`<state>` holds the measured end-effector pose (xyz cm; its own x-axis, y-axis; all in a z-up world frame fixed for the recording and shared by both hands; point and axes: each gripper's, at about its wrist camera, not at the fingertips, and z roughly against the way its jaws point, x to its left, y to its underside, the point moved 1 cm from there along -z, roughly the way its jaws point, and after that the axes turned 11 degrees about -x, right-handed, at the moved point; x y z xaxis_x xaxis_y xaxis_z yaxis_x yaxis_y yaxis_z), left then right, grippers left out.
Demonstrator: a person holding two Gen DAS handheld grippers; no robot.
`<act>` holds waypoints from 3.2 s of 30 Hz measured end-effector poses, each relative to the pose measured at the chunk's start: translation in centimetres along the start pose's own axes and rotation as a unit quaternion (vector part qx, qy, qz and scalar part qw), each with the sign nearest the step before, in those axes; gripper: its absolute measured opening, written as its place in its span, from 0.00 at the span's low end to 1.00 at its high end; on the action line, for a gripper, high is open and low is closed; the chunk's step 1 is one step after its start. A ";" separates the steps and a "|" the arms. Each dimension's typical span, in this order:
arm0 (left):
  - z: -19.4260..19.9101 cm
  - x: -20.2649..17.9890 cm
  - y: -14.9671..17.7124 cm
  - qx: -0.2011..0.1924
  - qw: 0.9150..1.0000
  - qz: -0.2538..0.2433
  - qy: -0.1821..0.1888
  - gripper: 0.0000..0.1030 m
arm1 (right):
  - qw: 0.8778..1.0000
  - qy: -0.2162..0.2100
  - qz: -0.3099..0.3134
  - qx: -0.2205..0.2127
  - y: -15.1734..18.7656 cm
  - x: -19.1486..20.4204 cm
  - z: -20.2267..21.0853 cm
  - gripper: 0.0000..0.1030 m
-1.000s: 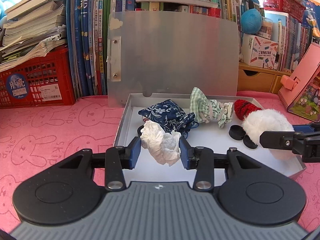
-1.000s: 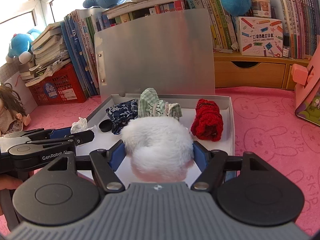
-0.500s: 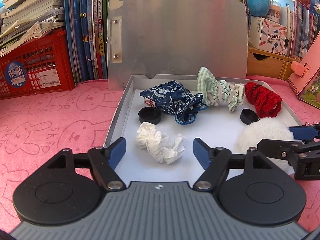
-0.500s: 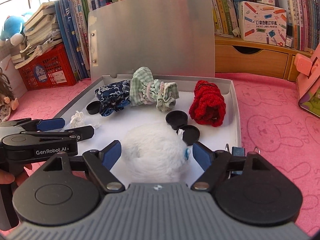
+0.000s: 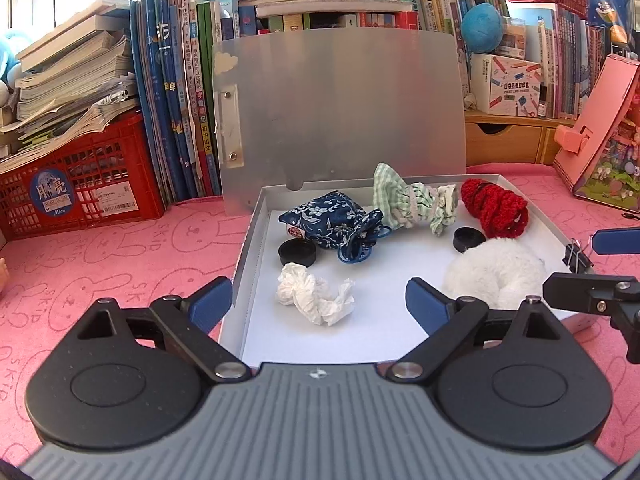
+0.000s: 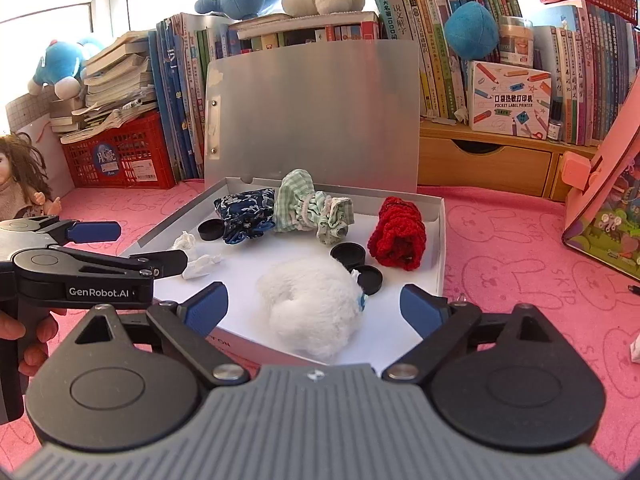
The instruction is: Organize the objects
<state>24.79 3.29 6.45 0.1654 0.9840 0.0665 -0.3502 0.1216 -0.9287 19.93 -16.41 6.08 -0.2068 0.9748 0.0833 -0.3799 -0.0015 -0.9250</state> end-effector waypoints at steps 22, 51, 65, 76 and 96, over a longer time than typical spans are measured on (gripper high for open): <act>12.0 -1.7 3.0 -0.039 0.998 -0.020 0.037 0.95 | 0.999 -0.033 0.007 -0.025 3.7 1.3 9.9 1.00; 16.5 -2.8 8.7 0.025 0.991 0.034 0.129 0.94 | 0.986 -0.122 0.104 0.039 10.8 7.9 12.8 1.00; 17.1 -3.2 9.2 0.026 0.989 0.056 0.138 0.59 | 0.987 -0.117 0.095 0.047 11.8 7.9 11.6 1.00; 18.6 -1.8 9.2 0.013 0.994 0.040 0.102 0.47 | 0.987 -0.123 0.092 0.044 11.7 7.9 11.7 0.99; 16.8 -1.7 10.7 0.021 0.996 0.056 0.067 0.65 | 0.988 -0.133 0.076 0.020 11.8 7.6 12.3 0.84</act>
<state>5.29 5.09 2.51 0.2437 0.9657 -0.0895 -0.4113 0.0194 -0.9113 2.80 -11.77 0.40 -0.4916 0.8697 0.0443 -0.3613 -0.1574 -0.9191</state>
